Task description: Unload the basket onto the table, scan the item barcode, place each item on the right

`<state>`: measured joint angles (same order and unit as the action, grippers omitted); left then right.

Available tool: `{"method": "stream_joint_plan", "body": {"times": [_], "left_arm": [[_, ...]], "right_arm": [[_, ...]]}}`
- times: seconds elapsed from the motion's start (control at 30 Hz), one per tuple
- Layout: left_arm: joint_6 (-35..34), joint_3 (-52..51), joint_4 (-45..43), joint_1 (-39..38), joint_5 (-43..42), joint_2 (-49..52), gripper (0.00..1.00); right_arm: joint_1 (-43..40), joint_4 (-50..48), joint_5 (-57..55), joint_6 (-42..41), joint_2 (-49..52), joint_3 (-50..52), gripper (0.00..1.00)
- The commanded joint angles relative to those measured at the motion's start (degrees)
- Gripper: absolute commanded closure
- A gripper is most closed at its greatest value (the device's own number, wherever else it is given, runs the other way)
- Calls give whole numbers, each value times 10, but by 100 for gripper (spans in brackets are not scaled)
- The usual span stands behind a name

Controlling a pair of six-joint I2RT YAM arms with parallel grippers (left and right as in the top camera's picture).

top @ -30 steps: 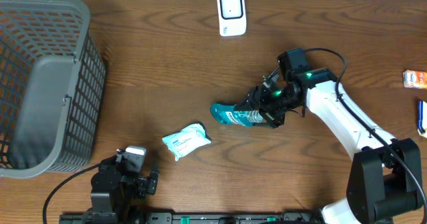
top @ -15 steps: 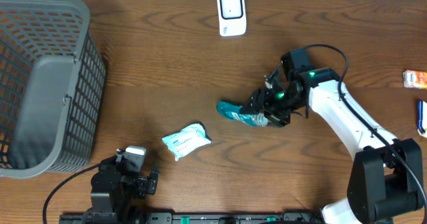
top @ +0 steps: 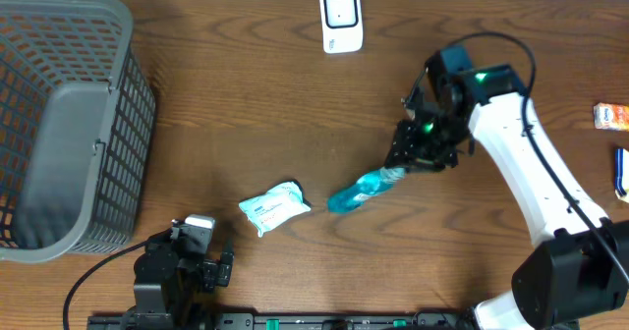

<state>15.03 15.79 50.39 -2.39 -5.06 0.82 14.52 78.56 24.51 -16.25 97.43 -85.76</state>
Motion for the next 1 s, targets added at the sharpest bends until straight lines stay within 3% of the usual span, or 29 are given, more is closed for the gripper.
{"method": "stream_joint_plan", "body": {"times": [0.0,0.13,0.3,0.47,0.57,0.6,0.67,0.7,0.83,0.87,0.97], "left_arm": [[-1,-7,18,2,-3,-2,2],[-1,-7,18,2,-3,-2,2],[-1,-7,18,2,-3,-2,2],[-1,-7,18,2,-3,-2,2],[-1,-7,18,2,-3,-2,2],[-1,-7,18,2,-3,-2,2],[-1,-7,18,2,-3,-2,2],[-1,-7,18,2,-3,-2,2],[-1,-7,18,2,-3,-2,2],[-1,-7,18,2,-3,-2,2],[-1,-7,18,2,-3,-2,2]], "right_arm": [[-1,33,-59,38,-4,-38,76],[0,53,-101,43,-4,-38,80],[0,50,-103,43,-4,-37,55],[2,45,-112,-19,-4,-33,46],[6,31,-110,-127,-4,-24,30],[9,22,-109,-159,-4,-22,30],[14,12,-99,-206,-4,-22,5],[17,11,-87,-222,-4,-22,1],[24,-24,-75,-229,-4,-22,2],[25,-34,-81,-240,-4,-22,9],[26,0,-110,-395,-3,-22,11]]}}
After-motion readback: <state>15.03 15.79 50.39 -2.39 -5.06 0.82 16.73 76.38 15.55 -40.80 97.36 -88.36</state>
